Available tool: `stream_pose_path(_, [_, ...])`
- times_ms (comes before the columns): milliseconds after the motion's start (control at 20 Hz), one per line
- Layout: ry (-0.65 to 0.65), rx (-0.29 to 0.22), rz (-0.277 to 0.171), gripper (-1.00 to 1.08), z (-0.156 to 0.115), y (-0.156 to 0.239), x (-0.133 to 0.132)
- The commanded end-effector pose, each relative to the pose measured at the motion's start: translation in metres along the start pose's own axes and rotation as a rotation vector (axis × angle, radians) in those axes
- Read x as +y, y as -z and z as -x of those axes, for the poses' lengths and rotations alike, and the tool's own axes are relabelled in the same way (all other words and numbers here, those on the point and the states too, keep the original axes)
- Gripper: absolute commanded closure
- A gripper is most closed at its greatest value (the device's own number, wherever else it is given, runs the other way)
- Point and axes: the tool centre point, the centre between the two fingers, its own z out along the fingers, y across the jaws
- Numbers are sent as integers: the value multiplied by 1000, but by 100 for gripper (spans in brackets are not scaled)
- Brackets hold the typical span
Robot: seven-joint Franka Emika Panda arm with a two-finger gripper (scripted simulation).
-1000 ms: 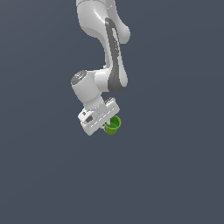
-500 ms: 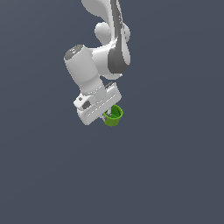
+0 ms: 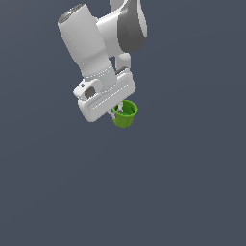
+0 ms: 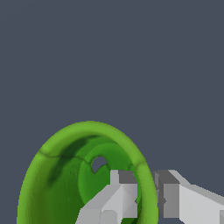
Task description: Pick up the object and move it to a goal position.
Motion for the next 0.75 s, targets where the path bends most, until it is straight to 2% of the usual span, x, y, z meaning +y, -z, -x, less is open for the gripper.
stream_pose_path(0, [0, 0, 0, 108, -6, 15, -2])
stream_pose_path(300, [0, 2, 0, 108, -14, 35, -4])
stream_pose_path(700, [-1, 2, 0, 108, -15, 34, -3])
